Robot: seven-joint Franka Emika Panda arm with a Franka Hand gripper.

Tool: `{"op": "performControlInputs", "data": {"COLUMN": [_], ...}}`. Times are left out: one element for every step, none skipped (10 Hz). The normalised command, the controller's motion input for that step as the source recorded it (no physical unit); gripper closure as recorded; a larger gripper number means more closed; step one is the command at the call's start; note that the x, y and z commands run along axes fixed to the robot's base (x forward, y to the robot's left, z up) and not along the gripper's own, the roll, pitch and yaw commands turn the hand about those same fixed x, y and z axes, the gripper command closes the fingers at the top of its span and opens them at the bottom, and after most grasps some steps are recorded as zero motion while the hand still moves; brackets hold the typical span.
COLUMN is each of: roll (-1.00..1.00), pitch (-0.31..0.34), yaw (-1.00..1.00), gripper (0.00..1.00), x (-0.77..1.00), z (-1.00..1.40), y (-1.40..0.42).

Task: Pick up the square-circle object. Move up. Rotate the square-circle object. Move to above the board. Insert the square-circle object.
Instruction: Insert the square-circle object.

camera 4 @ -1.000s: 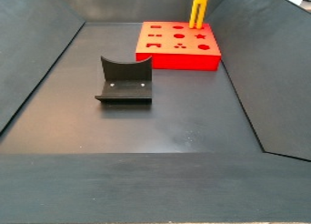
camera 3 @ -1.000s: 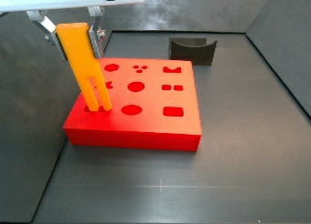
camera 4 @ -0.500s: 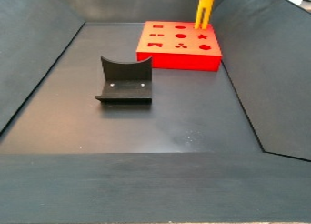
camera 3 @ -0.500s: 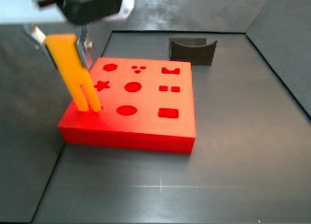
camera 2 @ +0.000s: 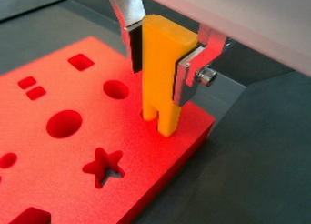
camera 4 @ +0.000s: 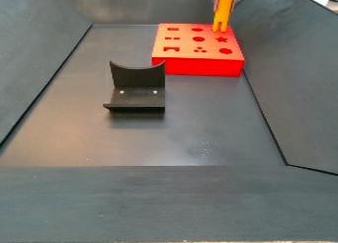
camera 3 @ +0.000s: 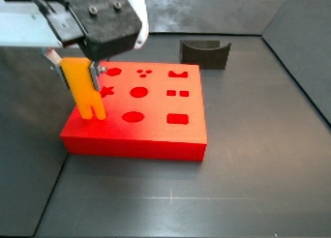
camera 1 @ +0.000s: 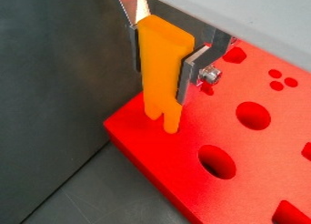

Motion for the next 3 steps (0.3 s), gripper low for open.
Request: {"op": "performControlInputs", "data": {"roll": [-0.18, -0.05, 0.0], "pitch": [-0.331, -0.183, 0.0], "yaw": [0.12, 0.01, 0.0], "gripper": [1.0, 1.0, 1.0], "x": [-0.29, -0.08, 0.0], "z": [-0.19, -0.12, 0.0], "y": [0.04, 0.0, 0.0]}}
